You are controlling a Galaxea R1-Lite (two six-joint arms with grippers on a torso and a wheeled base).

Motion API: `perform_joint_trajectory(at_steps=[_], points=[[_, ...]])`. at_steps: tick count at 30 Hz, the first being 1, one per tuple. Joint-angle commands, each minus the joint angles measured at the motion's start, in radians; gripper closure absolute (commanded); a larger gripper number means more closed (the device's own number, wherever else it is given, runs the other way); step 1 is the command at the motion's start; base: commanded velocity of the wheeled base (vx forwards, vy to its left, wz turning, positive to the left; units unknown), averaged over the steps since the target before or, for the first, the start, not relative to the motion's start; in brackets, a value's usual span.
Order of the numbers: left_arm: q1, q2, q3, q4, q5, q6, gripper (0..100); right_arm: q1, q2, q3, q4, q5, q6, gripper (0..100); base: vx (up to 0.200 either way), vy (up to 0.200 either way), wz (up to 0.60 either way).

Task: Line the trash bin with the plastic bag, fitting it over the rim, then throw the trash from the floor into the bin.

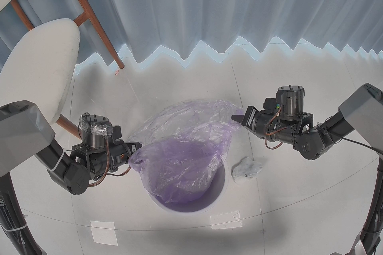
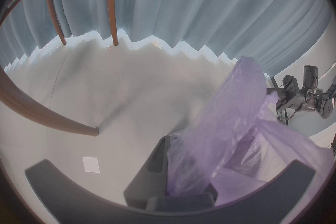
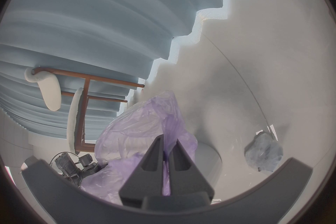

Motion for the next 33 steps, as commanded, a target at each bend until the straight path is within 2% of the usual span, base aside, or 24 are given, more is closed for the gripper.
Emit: perform_joint_trajectory(at_steps=[1,4,8,9,12,15,18,19,21,26,33], points=[[0.009,0.053,0.003,-0.004,0.001,0.022,100,-0.01,0.034,0.015,-0.01,-0.024,-0.001,100,0.0,0.0,0.0],[0.015,0.078,0.006,-0.02,0.013,0.085,100,-0.008,0.059,0.016,-0.038,-0.07,0.0,100,0.0,0.0,0.0],[0.018,0.036,0.047,-0.058,0.016,0.099,100,-0.008,0.054,0.041,-0.122,-0.109,-0.004,100,0.0,0.0,0.0],[0.018,0.032,0.049,-0.059,0.016,0.102,100,-0.008,0.051,0.046,-0.125,-0.11,-0.004,0,0.0,0.0,0.0],[0.026,0.027,0.061,-0.072,0.072,0.157,100,-0.011,-0.033,0.092,-0.121,-0.104,0.022,0,0.0,0.0,0.0],[0.015,0.009,0.096,-0.11,0.079,0.172,100,0.005,-0.133,0.159,-0.119,-0.081,0.097,0,0.0,0.0,0.0],[0.001,-0.011,0.11,-0.136,0.076,0.171,100,0.047,-0.213,0.216,-0.112,-0.037,0.142,0,0.0,0.0,0.0],[-0.003,-0.014,0.116,-0.141,0.076,0.172,100,0.087,-0.265,0.254,-0.09,-0.012,0.177,0,0.0,0.0,0.0],[-0.005,-0.011,0.119,-0.141,0.075,0.174,100,0.131,-0.305,0.273,-0.059,-0.004,0.215,0,0.0,0.0,0.0],[-0.008,-0.005,0.131,-0.142,0.059,0.175,100,0.219,-0.302,0.248,0.005,-0.006,0.281,0,0.0,0.0,0.0],[-0.03,-0.003,0.147,-0.182,0.058,0.177,100,0.219,-0.179,0.167,-0.003,-0.012,0.283,0,0.0,0.0,0.0]])
